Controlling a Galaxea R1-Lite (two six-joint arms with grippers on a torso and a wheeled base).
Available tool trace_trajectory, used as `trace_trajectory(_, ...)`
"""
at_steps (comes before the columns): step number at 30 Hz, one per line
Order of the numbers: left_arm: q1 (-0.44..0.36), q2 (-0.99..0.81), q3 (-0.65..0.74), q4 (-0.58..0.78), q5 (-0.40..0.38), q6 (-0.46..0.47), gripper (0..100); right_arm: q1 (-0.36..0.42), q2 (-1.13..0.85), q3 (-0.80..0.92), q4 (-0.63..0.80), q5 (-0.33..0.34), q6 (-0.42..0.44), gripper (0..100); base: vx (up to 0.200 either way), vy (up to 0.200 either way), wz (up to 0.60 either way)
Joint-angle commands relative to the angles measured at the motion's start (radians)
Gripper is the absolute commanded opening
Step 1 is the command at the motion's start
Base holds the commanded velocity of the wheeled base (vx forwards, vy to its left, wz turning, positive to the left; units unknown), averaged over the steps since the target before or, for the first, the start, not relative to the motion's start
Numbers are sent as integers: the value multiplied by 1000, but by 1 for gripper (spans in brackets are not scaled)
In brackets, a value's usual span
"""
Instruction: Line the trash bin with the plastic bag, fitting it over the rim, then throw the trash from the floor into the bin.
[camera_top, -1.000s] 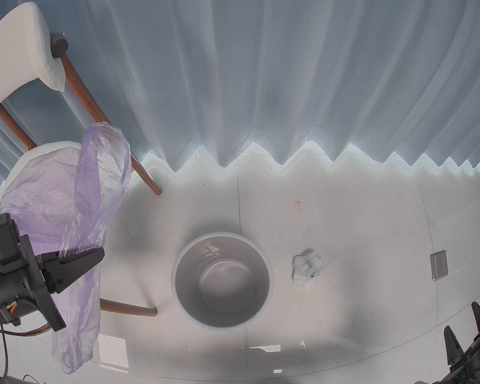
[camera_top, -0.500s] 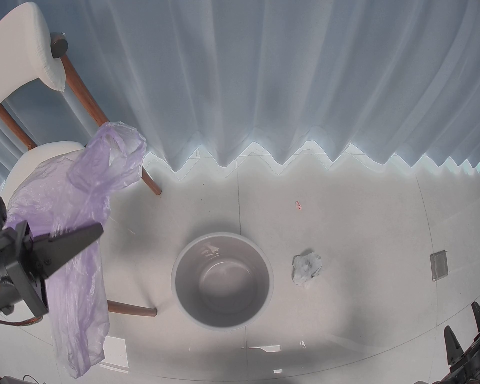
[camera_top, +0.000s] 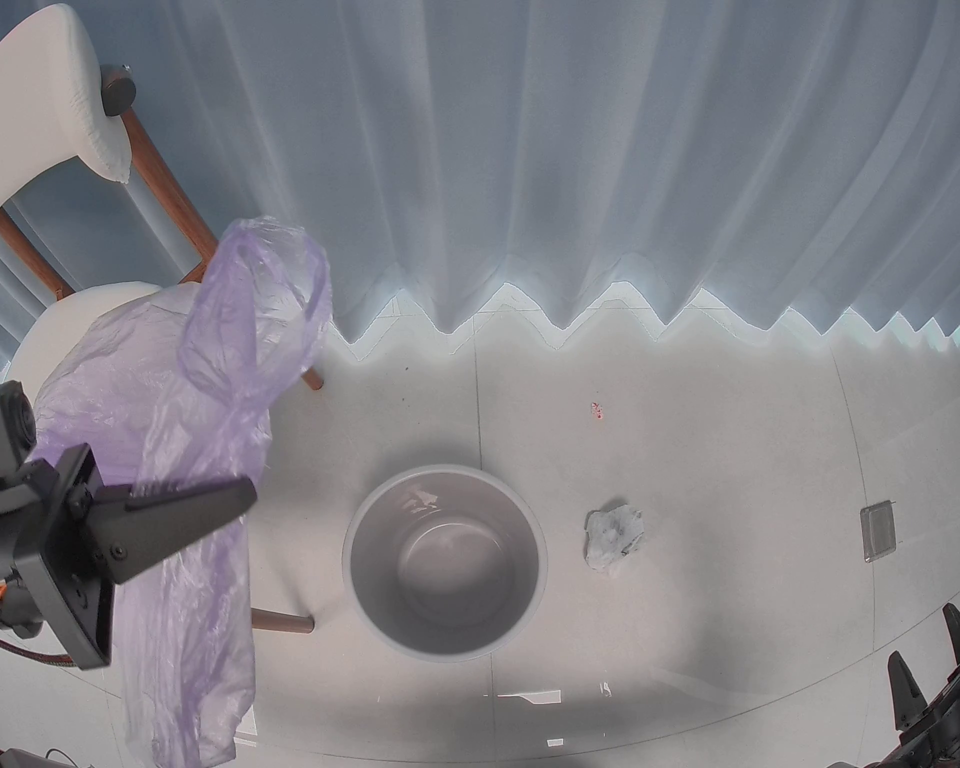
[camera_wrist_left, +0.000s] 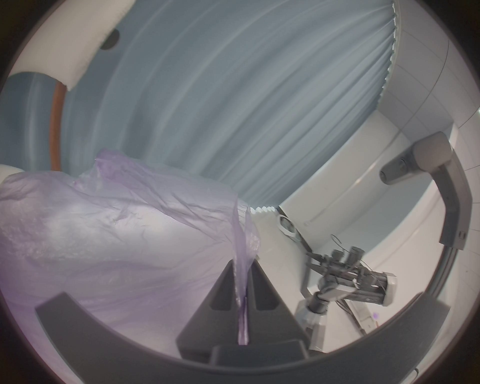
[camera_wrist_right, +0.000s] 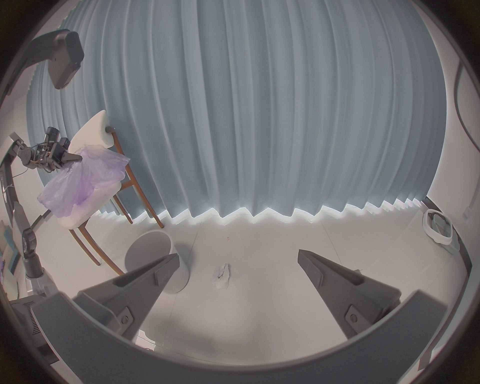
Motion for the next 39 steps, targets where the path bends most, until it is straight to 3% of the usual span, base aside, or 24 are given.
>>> trace_trajectory(1,-14,5,11,-2,-72,-1,0,-2,-17,18,0,0,0,100,0,0,0)
trace_trajectory(13,-14,12,42,-2,-362,-24,0,-2,-17,18,0,0,0,100,0,0,0)
trace_trajectory(18,-14,3,47,-2,-485,-88,0,-2,-17,18,0,0,0,100,0,0,0)
trace_trajectory(39,-34,-77,120,-88,-817,-122,0,0,-17,18,0,0,0,100,0,0,0)
